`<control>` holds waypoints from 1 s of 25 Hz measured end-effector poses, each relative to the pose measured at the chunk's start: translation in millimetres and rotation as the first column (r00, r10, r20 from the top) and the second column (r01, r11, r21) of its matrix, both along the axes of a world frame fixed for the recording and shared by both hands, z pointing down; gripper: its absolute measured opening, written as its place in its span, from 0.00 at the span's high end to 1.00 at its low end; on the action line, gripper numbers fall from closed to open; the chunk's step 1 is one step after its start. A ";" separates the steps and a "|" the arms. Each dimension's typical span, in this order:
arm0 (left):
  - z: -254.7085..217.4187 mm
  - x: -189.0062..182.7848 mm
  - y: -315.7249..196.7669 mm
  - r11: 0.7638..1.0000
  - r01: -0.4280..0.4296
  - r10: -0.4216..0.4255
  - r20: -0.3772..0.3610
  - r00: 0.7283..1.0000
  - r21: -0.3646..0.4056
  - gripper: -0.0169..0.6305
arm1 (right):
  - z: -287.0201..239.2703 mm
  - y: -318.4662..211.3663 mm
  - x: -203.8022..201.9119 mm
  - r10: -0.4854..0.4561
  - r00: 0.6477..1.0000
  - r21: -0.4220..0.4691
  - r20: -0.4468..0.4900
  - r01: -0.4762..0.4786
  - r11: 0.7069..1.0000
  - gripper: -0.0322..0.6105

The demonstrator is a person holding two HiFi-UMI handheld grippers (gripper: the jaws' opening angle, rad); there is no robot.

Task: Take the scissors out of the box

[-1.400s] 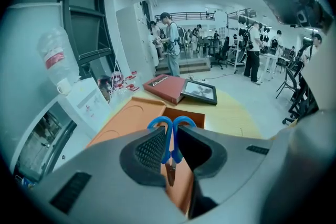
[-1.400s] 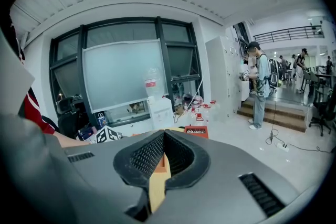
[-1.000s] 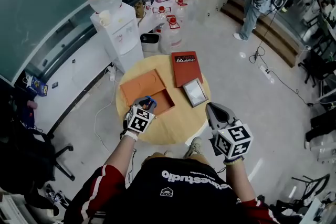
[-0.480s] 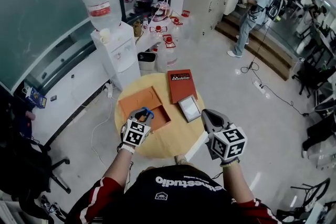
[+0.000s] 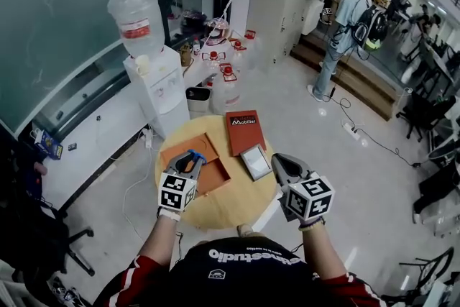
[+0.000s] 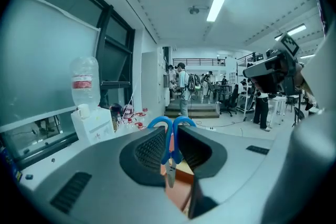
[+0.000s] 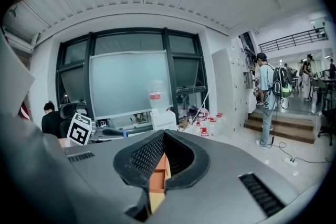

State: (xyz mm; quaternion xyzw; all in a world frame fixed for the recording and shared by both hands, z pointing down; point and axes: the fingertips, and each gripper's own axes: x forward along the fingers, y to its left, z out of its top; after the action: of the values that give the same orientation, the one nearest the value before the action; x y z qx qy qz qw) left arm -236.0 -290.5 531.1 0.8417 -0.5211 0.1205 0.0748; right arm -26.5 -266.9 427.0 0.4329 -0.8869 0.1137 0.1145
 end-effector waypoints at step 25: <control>-105.2 -20.7 27.0 0.970 0.097 -0.069 -0.132 0.989 0.222 0.83 | -36.4 -11.2 8.0 0.087 0.993 0.132 0.084 -0.097 0.986 0.91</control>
State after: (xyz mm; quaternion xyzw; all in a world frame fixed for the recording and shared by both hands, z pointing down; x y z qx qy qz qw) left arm -256.6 -263.5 425.9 0.8280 -0.5606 0.0047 0.0148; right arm -18.5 -278.1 390.6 0.4755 -0.8754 0.0750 0.0445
